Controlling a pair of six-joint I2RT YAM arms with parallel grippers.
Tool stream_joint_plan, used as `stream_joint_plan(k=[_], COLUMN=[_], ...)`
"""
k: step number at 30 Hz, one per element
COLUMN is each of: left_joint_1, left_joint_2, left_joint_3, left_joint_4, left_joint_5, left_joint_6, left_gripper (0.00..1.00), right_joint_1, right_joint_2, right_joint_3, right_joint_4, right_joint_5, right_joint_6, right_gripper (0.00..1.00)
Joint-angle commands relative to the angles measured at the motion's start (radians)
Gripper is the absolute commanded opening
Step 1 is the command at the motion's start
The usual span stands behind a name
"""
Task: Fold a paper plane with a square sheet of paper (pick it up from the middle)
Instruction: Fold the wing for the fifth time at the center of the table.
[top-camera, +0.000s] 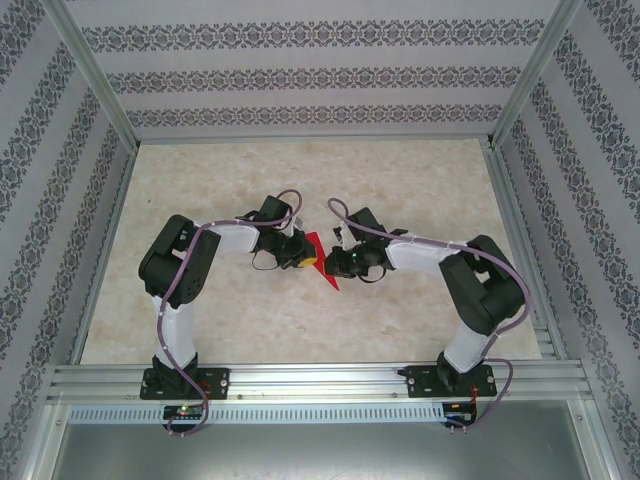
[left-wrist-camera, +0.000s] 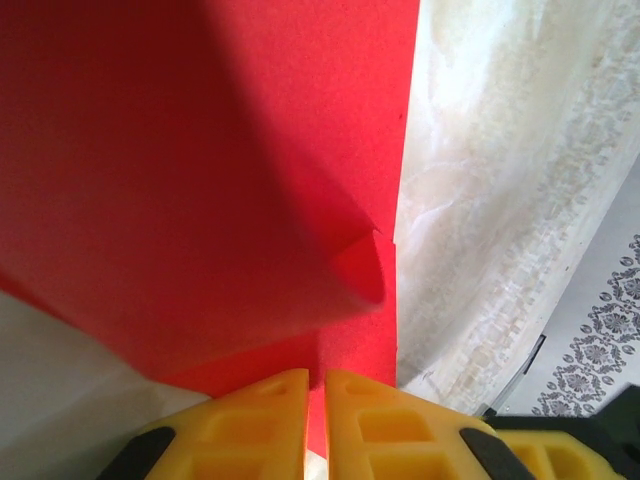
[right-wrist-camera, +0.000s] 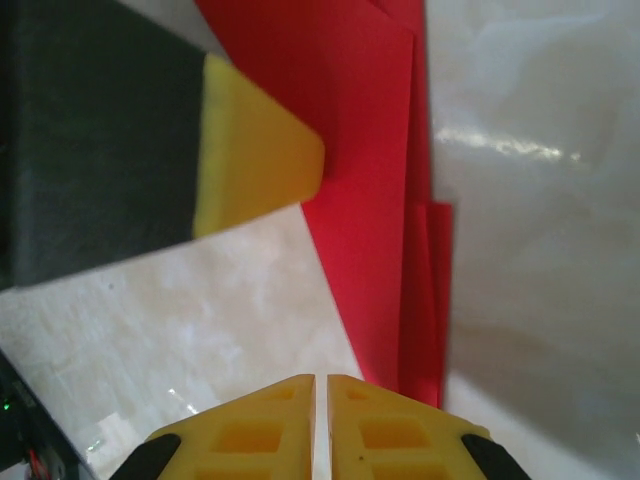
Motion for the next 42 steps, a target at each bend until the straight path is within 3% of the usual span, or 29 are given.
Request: stream_joint_plan(k=[1, 12, 26, 42], left_joint_1=[-0.005, -0.005, -0.043, -0.036], left_joint_2=[0.058, -0.056, -0.010, 0.067], left_joint_3=[-0.001, 0.070, 0.023, 0.132], left_joint_4=[-0.056, -0.052, 0.017, -0.225], left_joint_5=[-0.066, -0.031, -0.011, -0.262], left_joint_6=[0.040, 0.247, 0.240, 0.370], left_gripper=[0.15, 0.21, 0.18, 0.16], right_joint_1=[-0.006, -0.032, -0.032, -0.039], right_joint_2=[0.056, 0.133, 0.157, 0.185], right_joint_3=[0.026, -0.026, -0.005, -0.006], right_joint_4=[0.032, -0.019, -0.043, -0.167], right_joint_5=[-0.025, 0.043, 0.046, 0.070], right_joint_6=[0.004, -0.023, -0.015, -0.063], right_gripper=[0.12, 0.10, 0.10, 0.10])
